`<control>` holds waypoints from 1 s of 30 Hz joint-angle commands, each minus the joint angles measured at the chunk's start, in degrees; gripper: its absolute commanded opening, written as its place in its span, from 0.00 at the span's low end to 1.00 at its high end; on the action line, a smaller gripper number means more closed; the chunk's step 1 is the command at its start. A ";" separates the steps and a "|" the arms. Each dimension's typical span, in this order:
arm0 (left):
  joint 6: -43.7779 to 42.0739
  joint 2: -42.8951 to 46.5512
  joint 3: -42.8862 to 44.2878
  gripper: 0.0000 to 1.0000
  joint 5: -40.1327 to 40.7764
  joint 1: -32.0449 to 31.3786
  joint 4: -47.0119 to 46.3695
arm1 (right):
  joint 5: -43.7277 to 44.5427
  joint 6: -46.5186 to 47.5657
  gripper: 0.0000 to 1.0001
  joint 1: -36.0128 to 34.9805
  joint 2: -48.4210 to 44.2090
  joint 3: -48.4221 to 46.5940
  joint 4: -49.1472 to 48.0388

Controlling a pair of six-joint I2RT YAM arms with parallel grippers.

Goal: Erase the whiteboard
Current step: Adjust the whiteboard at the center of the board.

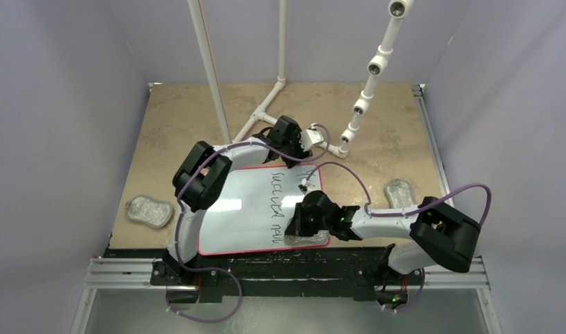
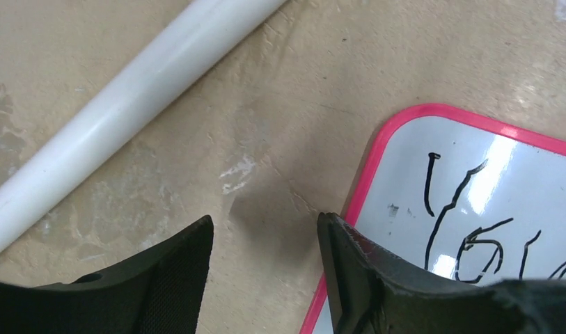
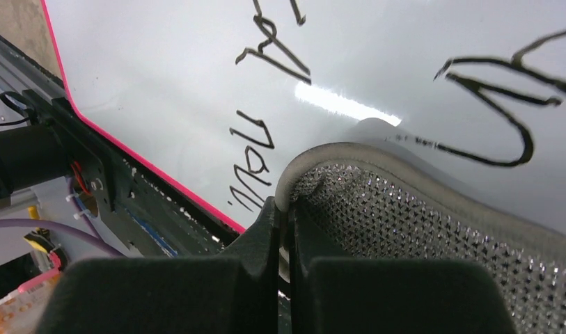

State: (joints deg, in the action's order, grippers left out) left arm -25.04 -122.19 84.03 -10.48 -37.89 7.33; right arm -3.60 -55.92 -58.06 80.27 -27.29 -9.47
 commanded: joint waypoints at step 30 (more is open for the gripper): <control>-3.88 31.82 -27.31 0.49 -0.39 36.39 28.91 | 2.63 9.27 0.00 5.40 -0.67 -14.05 18.45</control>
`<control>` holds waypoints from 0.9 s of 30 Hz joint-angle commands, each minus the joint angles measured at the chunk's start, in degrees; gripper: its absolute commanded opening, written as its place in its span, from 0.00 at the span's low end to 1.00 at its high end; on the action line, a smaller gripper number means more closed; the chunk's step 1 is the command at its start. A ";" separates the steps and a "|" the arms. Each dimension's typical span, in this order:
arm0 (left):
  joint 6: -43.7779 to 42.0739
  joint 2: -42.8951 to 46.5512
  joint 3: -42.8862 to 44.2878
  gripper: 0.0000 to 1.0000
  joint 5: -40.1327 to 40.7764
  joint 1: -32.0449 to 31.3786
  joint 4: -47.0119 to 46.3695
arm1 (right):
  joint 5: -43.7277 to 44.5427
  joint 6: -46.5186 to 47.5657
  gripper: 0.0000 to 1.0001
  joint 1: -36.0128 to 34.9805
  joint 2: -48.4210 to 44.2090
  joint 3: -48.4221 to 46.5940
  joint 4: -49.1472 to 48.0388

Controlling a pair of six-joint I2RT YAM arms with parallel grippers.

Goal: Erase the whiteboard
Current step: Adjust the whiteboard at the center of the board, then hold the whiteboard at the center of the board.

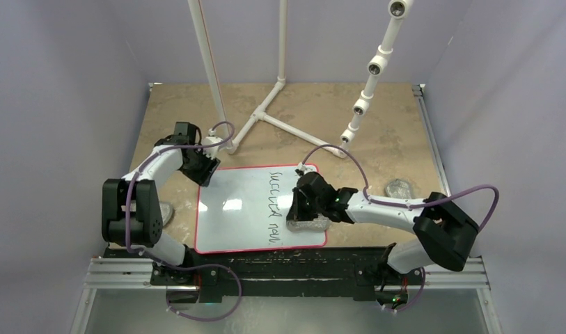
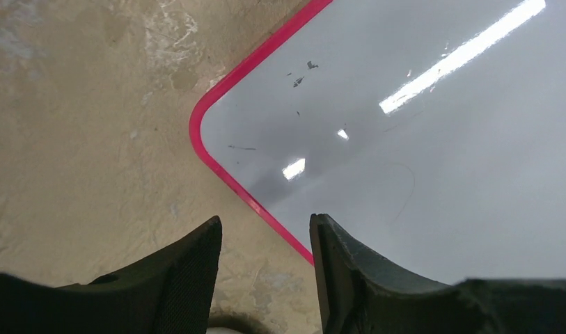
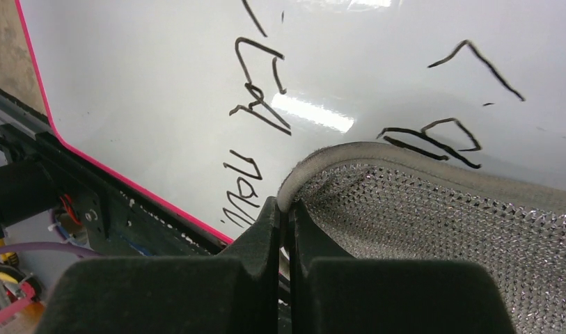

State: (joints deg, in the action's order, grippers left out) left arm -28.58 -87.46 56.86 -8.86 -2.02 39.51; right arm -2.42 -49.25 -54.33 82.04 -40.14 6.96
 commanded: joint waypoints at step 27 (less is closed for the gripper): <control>-8.20 -13.17 -8.74 0.12 2.63 4.04 -9.90 | -4.90 2.56 0.00 -1.79 22.76 -12.17 -17.54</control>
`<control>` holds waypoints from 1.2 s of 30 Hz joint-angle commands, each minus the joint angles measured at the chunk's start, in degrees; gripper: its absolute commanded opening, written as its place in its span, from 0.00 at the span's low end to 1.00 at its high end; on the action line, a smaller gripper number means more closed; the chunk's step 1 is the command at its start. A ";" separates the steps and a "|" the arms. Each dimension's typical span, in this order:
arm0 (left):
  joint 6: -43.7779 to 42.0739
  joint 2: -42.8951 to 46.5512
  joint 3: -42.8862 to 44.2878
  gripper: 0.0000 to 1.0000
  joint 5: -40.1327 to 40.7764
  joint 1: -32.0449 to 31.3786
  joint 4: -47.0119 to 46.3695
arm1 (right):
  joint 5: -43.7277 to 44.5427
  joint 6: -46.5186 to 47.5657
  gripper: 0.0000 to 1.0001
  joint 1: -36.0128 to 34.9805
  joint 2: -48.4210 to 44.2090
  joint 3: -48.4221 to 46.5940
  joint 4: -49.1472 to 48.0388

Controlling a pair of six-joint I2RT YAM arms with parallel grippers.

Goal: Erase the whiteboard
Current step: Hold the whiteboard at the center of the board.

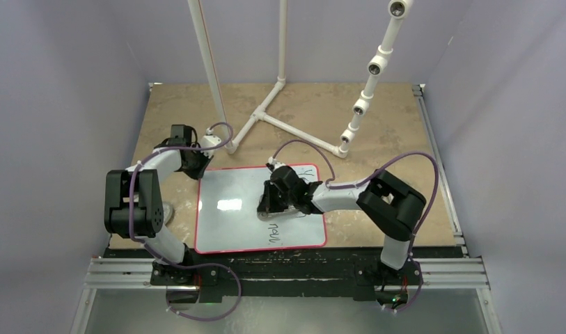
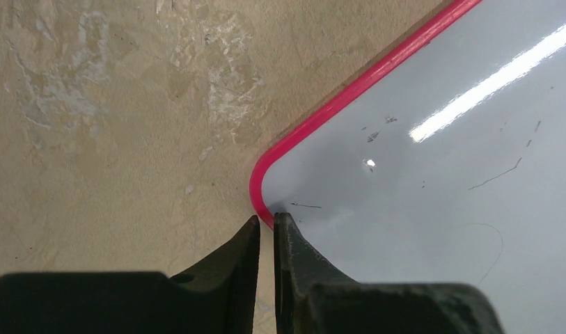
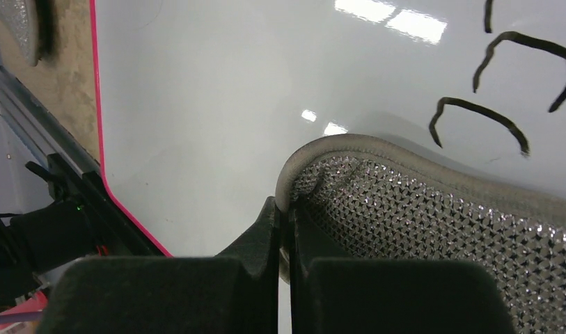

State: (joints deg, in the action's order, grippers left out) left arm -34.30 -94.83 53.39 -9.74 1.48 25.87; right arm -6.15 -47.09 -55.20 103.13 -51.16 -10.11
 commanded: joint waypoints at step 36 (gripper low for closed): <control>-4.19 -4.69 -9.93 0.03 5.52 0.55 1.17 | 16.12 -0.94 0.00 10.90 -6.46 23.62 -5.12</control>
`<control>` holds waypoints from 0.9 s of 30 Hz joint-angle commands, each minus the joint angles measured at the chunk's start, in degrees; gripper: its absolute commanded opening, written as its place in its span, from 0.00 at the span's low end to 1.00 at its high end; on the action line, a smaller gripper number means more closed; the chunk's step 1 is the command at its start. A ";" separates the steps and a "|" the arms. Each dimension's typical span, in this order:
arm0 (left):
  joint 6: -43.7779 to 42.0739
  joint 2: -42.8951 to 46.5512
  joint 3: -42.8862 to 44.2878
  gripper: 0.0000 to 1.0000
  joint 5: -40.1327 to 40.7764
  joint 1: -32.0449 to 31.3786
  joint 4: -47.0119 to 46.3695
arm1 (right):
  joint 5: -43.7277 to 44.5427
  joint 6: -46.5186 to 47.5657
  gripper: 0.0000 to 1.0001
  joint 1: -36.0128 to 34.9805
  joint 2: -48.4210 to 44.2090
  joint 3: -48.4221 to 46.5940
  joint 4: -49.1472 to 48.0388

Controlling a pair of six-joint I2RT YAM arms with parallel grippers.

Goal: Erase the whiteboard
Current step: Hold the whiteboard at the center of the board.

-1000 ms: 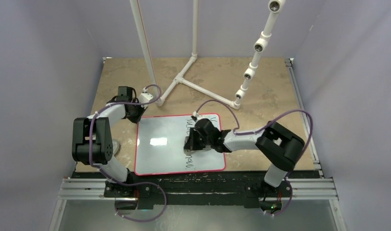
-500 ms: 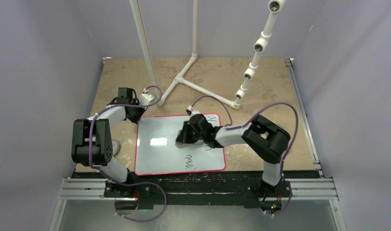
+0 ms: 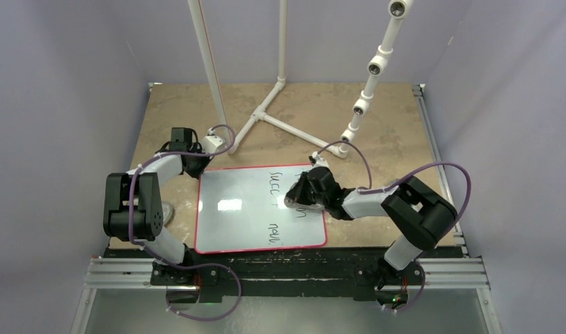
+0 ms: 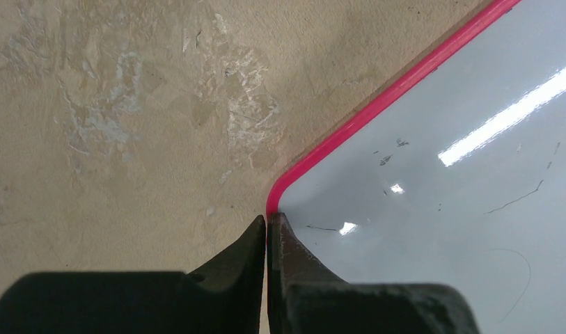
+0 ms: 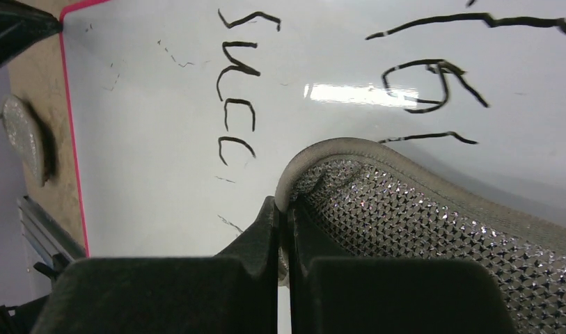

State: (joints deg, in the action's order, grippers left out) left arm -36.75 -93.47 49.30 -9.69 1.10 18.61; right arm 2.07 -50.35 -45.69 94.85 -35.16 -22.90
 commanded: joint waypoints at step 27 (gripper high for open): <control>-1.65 -4.97 -6.94 0.00 4.86 0.92 8.56 | 10.72 2.38 0.00 4.44 7.29 -6.66 15.80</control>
State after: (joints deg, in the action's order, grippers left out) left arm -37.10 -92.82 48.27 -9.87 1.10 17.56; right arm 6.11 -49.25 -41.30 97.73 -42.63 -15.55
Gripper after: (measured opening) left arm 0.010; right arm 0.019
